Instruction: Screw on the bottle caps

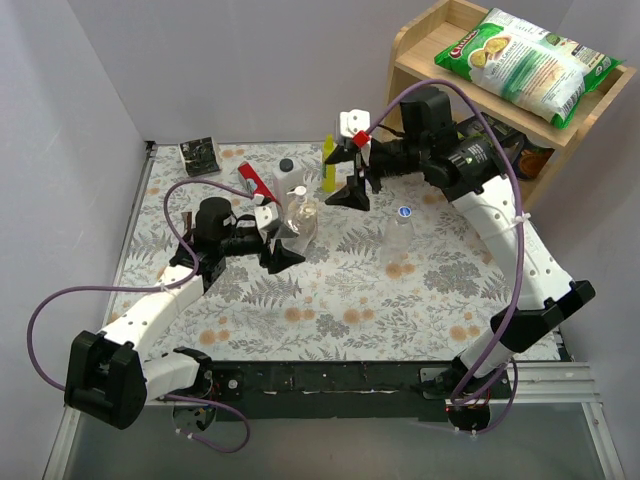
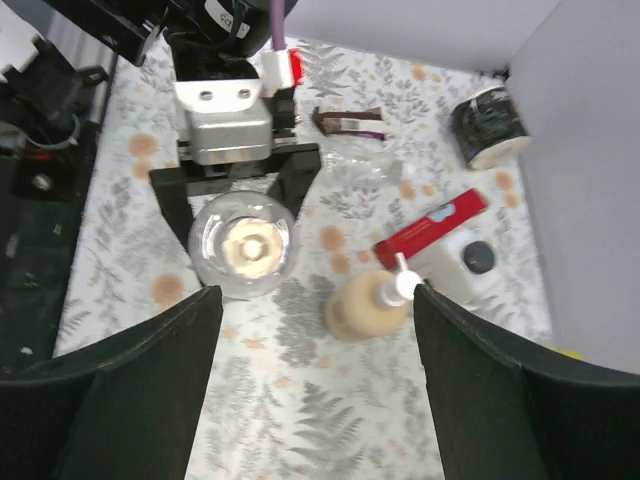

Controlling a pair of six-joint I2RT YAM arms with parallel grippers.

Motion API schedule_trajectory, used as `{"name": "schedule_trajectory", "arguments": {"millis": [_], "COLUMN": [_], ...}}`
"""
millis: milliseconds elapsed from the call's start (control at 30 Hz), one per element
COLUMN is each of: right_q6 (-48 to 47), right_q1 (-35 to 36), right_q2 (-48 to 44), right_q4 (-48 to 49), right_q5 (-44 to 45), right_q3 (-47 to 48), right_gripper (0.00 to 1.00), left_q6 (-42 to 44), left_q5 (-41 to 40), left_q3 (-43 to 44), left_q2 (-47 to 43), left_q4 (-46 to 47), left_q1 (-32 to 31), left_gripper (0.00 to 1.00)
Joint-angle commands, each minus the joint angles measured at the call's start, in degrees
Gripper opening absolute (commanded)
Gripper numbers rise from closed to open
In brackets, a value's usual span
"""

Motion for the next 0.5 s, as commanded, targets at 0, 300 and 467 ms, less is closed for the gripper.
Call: {"name": "schedule_trajectory", "arguments": {"millis": [0, 300, 467], "right_q6": [-20.37, -37.71, -38.59], "right_q1": [0.51, 8.68, 11.32], "right_q2": [3.44, 3.28, 2.83], "right_q4": [-15.53, -25.39, -24.16], "right_q5": [0.02, 3.45, 4.06], "right_q3": [9.38, 4.92, 2.27], "right_gripper": [0.86, 0.89, 0.85], "left_q6": [28.85, 32.59, 32.94], "left_q5": [2.91, 2.73, 2.82], "left_q3": [5.23, 8.14, 8.31], "left_q2": [-0.15, 1.17, 0.91], "left_q4": [-23.97, -27.86, -27.86], "left_q1": [-0.01, -0.18, -0.19], "left_gripper": [0.0, 0.0, 0.0]}}
